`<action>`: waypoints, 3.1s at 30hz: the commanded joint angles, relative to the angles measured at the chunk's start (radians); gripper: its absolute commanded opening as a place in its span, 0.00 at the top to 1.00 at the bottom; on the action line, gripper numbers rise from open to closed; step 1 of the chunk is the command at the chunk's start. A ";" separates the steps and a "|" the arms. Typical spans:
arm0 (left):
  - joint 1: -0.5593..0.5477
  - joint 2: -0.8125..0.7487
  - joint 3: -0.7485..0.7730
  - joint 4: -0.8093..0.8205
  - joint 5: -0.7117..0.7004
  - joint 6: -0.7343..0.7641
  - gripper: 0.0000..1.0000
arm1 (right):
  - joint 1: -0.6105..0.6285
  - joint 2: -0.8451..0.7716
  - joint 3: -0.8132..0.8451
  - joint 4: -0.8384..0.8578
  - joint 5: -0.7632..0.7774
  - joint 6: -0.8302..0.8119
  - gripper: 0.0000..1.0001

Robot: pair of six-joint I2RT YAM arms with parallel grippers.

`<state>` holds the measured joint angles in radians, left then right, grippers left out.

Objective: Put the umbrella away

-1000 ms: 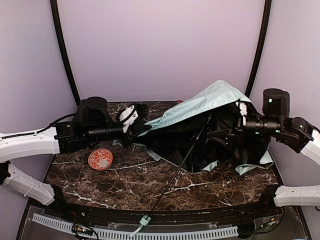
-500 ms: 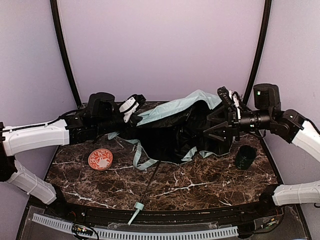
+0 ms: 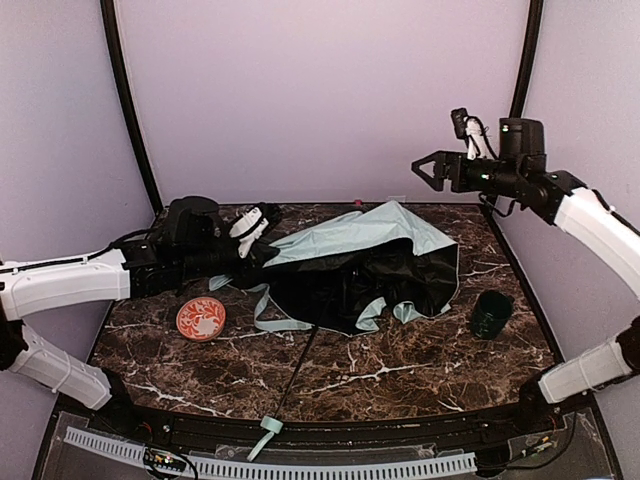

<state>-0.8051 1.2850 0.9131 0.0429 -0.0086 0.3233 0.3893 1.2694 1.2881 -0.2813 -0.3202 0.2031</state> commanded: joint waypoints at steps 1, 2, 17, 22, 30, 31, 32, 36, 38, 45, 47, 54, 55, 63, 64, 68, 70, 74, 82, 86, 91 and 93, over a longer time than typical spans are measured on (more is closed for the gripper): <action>-0.003 0.033 0.015 0.008 0.102 -0.079 0.98 | -0.024 0.264 0.039 -0.067 0.087 0.002 0.08; -0.003 0.041 0.024 -0.001 0.133 -0.101 0.88 | -0.024 0.301 0.040 -0.084 0.071 -0.011 0.10; 0.126 0.169 0.383 -0.511 0.242 -0.270 0.20 | -0.024 0.369 -0.174 -0.070 0.152 -0.021 0.11; 0.131 0.155 0.329 -0.471 0.474 -0.272 0.19 | -0.023 0.332 -0.198 -0.100 0.152 -0.005 0.06; 0.131 0.187 0.288 -0.549 0.357 -0.227 0.28 | -0.022 0.222 -0.253 -0.129 0.114 -0.011 0.04; 0.131 0.207 0.291 -0.565 0.348 -0.225 0.34 | -0.023 0.222 -0.253 -0.118 0.102 -0.017 0.05; 0.130 0.221 0.297 -0.578 0.350 -0.224 0.39 | -0.023 0.226 -0.243 -0.105 0.086 -0.021 0.05; 0.129 0.258 0.309 -0.586 0.347 -0.222 0.55 | -0.023 0.285 -0.126 -0.049 0.005 -0.007 0.08; 0.128 0.262 0.304 -0.581 0.331 -0.220 0.57 | -0.022 0.342 -0.067 -0.034 -0.049 0.016 0.09; 0.129 0.267 0.275 -0.523 0.318 -0.227 0.76 | -0.002 0.474 -0.061 0.100 -0.167 0.129 0.10; 0.128 0.281 0.278 -0.527 0.324 -0.222 0.76 | 0.005 0.479 -0.055 0.102 -0.167 0.130 0.10; 0.128 0.276 0.260 -0.544 0.277 -0.215 0.55 | -0.023 0.359 0.038 -0.054 0.013 0.042 0.05; 0.128 0.275 0.257 -0.543 0.268 -0.217 0.55 | -0.028 0.344 0.058 -0.076 0.037 0.033 0.05; 0.132 0.268 0.273 -0.611 0.179 -0.226 0.29 | -0.029 0.353 0.189 -0.149 0.065 0.016 0.03; 0.133 0.263 0.267 -0.607 0.181 -0.228 0.25 | -0.029 0.367 0.190 -0.139 0.056 0.023 0.03; 0.161 0.250 0.235 -0.575 0.215 -0.245 0.17 | -0.014 0.469 0.168 -0.081 -0.065 0.077 0.01; 0.199 0.245 0.197 -0.536 0.258 -0.260 0.14 | 0.018 0.534 0.175 -0.097 -0.072 0.067 0.00; 0.277 0.254 0.118 -0.444 0.320 -0.353 0.13 | 0.079 0.618 0.157 -0.090 -0.102 0.080 0.00; 0.289 0.303 0.067 -0.359 0.317 -0.420 0.29 | 0.135 0.695 0.060 -0.004 0.032 0.129 0.04; 0.289 0.287 0.065 -0.354 0.302 -0.409 0.30 | 0.134 0.758 0.044 0.028 0.045 0.135 0.24; 0.290 0.239 0.060 -0.334 0.310 -0.405 0.30 | 0.131 0.782 0.036 0.039 0.063 0.109 0.54; 0.290 0.222 0.054 -0.325 0.329 -0.398 0.29 | 0.122 0.762 0.022 0.057 0.047 0.086 0.62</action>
<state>-0.5133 1.5776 0.9825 -0.3107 0.2916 -0.0765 0.5278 2.0464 1.3376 -0.2573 -0.2974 0.3187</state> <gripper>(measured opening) 0.698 0.450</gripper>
